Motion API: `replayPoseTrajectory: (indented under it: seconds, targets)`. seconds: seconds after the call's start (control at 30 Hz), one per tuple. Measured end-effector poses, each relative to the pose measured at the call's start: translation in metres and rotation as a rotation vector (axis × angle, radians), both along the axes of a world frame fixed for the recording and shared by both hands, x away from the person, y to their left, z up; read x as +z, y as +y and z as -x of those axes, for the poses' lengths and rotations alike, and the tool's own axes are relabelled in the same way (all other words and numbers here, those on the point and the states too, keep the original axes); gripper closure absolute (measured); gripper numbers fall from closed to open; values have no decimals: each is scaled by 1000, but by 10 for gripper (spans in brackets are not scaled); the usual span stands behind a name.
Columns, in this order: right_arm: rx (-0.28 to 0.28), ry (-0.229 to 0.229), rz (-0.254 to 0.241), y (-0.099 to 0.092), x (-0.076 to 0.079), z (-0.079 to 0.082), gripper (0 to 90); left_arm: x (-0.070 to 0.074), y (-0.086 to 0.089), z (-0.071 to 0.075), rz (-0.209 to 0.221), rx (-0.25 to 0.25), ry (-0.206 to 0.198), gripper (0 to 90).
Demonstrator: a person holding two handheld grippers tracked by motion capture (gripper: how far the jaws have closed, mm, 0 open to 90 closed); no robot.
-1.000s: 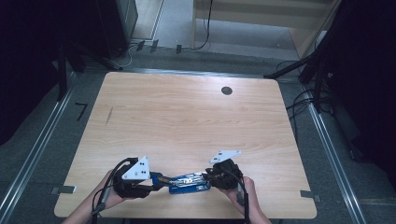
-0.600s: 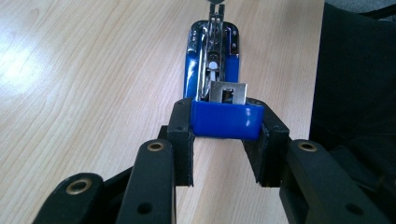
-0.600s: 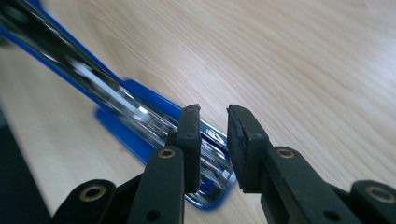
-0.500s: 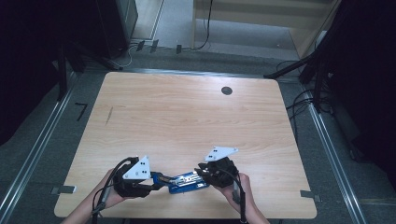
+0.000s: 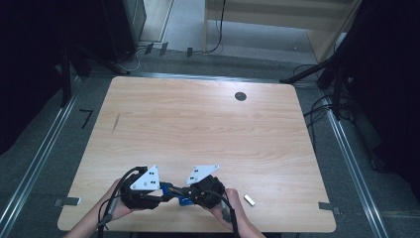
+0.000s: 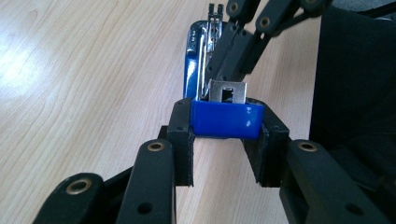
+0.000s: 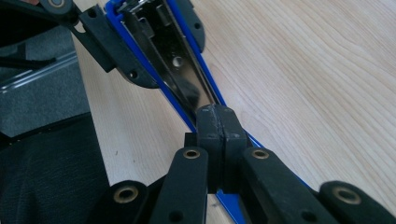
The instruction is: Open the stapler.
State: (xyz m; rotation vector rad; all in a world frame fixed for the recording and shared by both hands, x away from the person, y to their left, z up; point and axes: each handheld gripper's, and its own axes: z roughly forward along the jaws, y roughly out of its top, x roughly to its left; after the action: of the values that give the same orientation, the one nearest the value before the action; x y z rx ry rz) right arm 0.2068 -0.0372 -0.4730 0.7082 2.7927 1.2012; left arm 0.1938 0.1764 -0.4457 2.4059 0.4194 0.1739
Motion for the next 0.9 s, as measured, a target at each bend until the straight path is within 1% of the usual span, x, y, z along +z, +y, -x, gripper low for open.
replayPoseTrajectory:
  seconds: [0.07, 0.13, 0.2, 0.3, 0.33, 0.4, 0.5, 0.7, 0.83, 0.87, 0.9]
  targets:
    - [7, -9, 1, 2, -1, 0, 900, 0, 0, 0, -2, -2, -1, 667]
    - [8, -28, 19, 5, -2, 2, 900, 0, 0, 0, -2, -5, -3, 667]
    - [5, -16, 20, 5, -4, 1, 900, 0, -1, 0, 0, -5, -5, 666]
    - [6, -19, 22, 4, -4, 1, 900, 1, -2, -1, -6, -14, -7, 666]
    - [10, -29, 29, 5, -4, 1, 900, 1, -2, -1, -6, -15, -7, 665]
    - [11, -30, 31, 4, -4, 1, 900, 2, -3, -3, -2, -19, -6, 665]
    - [7, -24, 31, 3, -4, 0, 900, 3, -4, -4, -2, -21, -4, 664]
    - [10, -26, 33, 2, -5, 0, 900, 3, -6, -4, -5, -21, -3, 657]
    - [10, -27, 31, 3, -5, 0, 900, 4, -7, -4, 4, -15, -3, 636]
    - [8, -32, 37, 3, -4, 1, 900, 6, -9, -4, 4, -13, -9, 577]
    - [8, -30, 36, 3, -4, 1, 900, 6, -9, -4, 4, -13, -9, 567]
